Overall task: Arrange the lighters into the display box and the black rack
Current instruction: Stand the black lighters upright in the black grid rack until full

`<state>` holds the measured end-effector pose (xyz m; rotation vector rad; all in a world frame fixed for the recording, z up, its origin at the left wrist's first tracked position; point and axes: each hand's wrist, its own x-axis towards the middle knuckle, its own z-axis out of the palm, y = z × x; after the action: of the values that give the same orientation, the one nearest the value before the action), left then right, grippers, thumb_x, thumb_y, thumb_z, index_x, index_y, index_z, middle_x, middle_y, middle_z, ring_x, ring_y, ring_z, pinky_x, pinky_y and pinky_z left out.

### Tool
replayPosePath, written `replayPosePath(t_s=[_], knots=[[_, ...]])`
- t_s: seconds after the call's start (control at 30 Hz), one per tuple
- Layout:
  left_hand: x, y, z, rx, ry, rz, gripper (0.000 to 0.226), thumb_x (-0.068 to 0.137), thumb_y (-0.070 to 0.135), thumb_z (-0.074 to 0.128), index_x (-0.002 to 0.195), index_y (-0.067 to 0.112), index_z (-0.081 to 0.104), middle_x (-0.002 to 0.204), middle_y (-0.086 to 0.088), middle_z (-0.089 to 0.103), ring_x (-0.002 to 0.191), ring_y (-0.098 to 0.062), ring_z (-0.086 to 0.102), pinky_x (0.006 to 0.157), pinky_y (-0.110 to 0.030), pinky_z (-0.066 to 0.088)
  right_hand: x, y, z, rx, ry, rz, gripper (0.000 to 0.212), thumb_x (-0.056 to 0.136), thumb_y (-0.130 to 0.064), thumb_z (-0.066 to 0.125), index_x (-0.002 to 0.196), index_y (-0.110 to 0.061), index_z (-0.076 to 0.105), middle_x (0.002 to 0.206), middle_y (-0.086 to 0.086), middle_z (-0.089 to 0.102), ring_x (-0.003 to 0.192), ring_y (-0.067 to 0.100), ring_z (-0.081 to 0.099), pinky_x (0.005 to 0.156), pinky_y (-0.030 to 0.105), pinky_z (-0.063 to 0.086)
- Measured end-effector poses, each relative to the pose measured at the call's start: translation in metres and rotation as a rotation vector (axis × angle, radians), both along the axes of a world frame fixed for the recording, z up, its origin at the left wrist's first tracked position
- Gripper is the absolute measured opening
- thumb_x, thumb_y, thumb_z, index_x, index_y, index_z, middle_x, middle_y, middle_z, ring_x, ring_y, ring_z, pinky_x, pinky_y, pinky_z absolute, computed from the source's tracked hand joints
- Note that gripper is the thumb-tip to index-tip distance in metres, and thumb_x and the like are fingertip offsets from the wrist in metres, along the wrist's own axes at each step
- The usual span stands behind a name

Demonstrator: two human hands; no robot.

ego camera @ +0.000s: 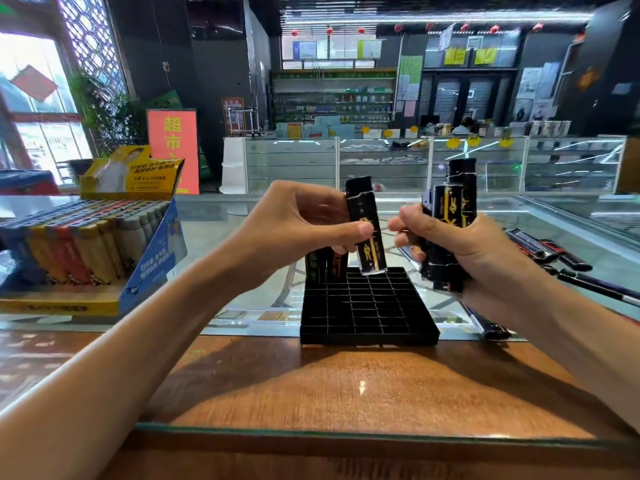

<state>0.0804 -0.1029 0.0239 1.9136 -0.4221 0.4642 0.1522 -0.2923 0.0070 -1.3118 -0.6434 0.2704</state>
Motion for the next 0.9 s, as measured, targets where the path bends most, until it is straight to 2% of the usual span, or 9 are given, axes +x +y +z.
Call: replayPosePath(t_s=[0.13, 0.23, 0.33, 0.53, 0.7, 0.77, 0.9], knots=[[0.0, 0.0, 0.001, 0.003, 0.026, 0.001, 0.024, 0.066, 0.022, 0.074, 0.086, 0.008, 0.072, 0.081, -0.015, 0.072, 0.07, -0.018, 0.066, 0.068, -0.026, 0.055, -0.002, 0.0, -0.002, -0.033, -0.038, 0.032, 0.048, 0.061, -0.03, 0.073, 0.096, 0.0, 0.062, 0.073, 0.0, 0.07, 0.058, 0.004, 0.061, 0.051, 0.014, 0.046], [0.001, 0.007, 0.004, 0.0, 0.033, 0.037, 0.026, 0.065, 0.017, 0.074, 0.088, 0.004, 0.071, 0.078, -0.008, 0.073, 0.068, -0.015, 0.067, 0.063, -0.021, 0.053, -0.001, 0.0, -0.002, -0.05, -0.053, 0.028, 0.038, 0.062, -0.027, 0.074, 0.09, -0.006, 0.059, 0.078, 0.004, 0.069, 0.062, 0.007, 0.061, 0.052, 0.016, 0.046], [0.0, 0.021, 0.011, 0.035, 0.018, 0.135, 0.032, 0.063, 0.017, 0.075, 0.091, 0.003, 0.068, 0.075, -0.004, 0.074, 0.069, -0.015, 0.069, 0.065, -0.02, 0.052, 0.001, -0.002, -0.003, -0.065, -0.055, 0.009, 0.037, 0.056, -0.029, 0.078, 0.082, -0.012, 0.059, 0.082, 0.008, 0.066, 0.069, 0.011, 0.061, 0.054, 0.018, 0.047], [-0.001, 0.034, 0.015, 0.188, -0.037, 0.293, 0.038, 0.071, 0.008, 0.077, 0.105, 0.005, 0.061, 0.068, 0.0, 0.072, 0.064, -0.008, 0.069, 0.062, -0.014, 0.052, 0.005, -0.005, -0.007, -0.116, -0.053, 0.01, 0.036, 0.057, -0.029, 0.08, 0.08, -0.012, 0.059, 0.07, 0.003, 0.059, 0.064, 0.012, 0.057, 0.053, 0.019, 0.046], [0.004, 0.023, 0.012, 0.245, -0.188, 0.25, 0.023, 0.08, 0.006, 0.07, 0.102, 0.003, 0.061, 0.082, -0.006, 0.069, 0.07, -0.008, 0.068, 0.066, -0.017, 0.053, 0.007, -0.005, -0.007, -0.122, -0.054, -0.01, 0.037, 0.056, -0.031, 0.08, 0.08, -0.014, 0.058, 0.063, 0.0, 0.055, 0.059, 0.011, 0.054, 0.053, 0.019, 0.046], [0.009, 0.015, 0.013, 0.3, -0.251, 0.222, 0.024, 0.082, 0.007, 0.068, 0.106, 0.006, 0.064, 0.088, -0.002, 0.068, 0.076, -0.01, 0.068, 0.07, -0.02, 0.054, 0.008, -0.005, -0.007, -0.117, -0.05, -0.023, 0.038, 0.053, -0.031, 0.081, 0.079, -0.015, 0.058, 0.062, -0.001, 0.056, 0.058, 0.011, 0.054, 0.053, 0.02, 0.046], [0.025, -0.004, 0.015, 0.513, -0.279, 0.236, 0.028, 0.086, 0.011, 0.066, 0.115, 0.014, 0.066, 0.095, 0.011, 0.066, 0.08, 0.002, 0.06, 0.068, -0.006, 0.039, 0.009, -0.007, -0.006, -0.109, -0.059, -0.03, 0.035, 0.054, -0.03, 0.08, 0.078, -0.015, 0.058, 0.061, 0.0, 0.055, 0.057, 0.012, 0.053, 0.052, 0.021, 0.045]])
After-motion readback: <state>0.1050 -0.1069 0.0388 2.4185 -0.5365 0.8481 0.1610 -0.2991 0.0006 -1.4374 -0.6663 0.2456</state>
